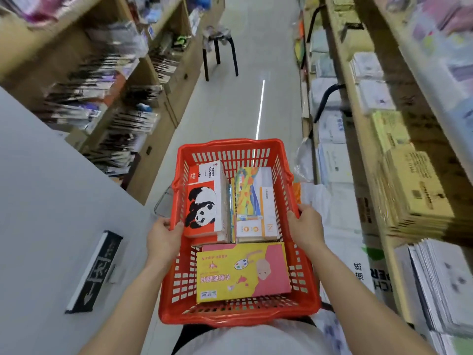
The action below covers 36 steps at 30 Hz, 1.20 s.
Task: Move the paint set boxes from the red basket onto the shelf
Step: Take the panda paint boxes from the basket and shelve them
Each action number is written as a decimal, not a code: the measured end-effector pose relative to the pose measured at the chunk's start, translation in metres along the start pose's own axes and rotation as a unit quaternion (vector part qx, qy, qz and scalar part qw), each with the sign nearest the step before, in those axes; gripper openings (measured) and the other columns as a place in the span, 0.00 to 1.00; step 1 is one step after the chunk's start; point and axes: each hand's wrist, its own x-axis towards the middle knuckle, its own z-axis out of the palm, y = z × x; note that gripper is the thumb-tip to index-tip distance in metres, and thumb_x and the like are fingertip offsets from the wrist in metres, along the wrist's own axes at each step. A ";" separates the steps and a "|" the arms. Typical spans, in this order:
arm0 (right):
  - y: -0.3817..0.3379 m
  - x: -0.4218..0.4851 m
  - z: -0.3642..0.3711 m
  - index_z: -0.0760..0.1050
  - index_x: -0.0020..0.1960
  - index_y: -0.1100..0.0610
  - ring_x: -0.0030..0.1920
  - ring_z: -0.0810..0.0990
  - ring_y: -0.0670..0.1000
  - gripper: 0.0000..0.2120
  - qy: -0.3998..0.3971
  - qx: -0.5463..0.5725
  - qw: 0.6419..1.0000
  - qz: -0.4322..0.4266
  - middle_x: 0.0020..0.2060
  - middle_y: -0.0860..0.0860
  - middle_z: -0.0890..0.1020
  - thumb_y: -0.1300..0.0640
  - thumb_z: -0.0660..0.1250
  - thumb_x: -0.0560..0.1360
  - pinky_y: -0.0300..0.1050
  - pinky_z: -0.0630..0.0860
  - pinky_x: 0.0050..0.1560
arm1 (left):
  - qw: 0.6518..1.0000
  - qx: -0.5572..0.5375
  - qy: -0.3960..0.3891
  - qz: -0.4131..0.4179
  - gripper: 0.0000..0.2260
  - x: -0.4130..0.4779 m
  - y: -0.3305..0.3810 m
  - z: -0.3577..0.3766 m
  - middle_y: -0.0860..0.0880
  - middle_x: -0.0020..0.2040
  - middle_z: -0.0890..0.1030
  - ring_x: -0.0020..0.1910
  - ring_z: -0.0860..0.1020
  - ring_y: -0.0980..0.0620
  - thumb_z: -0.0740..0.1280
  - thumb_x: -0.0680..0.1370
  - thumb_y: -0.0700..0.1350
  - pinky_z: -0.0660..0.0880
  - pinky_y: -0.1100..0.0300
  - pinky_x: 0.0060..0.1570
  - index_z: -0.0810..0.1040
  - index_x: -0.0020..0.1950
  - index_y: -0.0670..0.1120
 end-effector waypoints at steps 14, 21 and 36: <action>-0.113 0.385 -0.008 0.79 0.45 0.52 0.36 0.84 0.49 0.10 -0.017 0.001 1.000 0.006 0.37 0.50 0.85 0.61 0.62 0.80 0.42 0.76 0.31 | 1.000 -0.021 0.018 0.007 0.10 0.298 0.233 0.136 0.47 0.45 0.84 0.39 0.84 0.47 0.68 0.80 0.52 0.81 0.52 0.39 0.76 0.53 0.46; -0.200 0.572 0.000 0.81 0.45 0.60 0.33 0.84 0.50 0.11 -0.007 -0.010 1.000 0.022 0.34 0.50 0.85 0.61 0.62 0.81 0.40 0.79 0.28 | 0.999 -0.032 0.003 0.001 0.11 0.461 0.367 0.170 0.46 0.47 0.84 0.41 0.84 0.47 0.68 0.80 0.52 0.82 0.50 0.42 0.76 0.53 0.45; -0.350 1.013 0.054 0.83 0.48 0.59 0.42 0.85 0.57 0.09 -0.031 -0.009 0.999 -0.007 0.41 0.56 0.87 0.62 0.64 0.79 0.53 0.82 0.46 | 0.998 -0.042 0.043 -0.010 0.05 0.803 0.631 0.264 0.45 0.45 0.84 0.43 0.84 0.43 0.69 0.80 0.47 0.81 0.43 0.47 0.75 0.46 0.48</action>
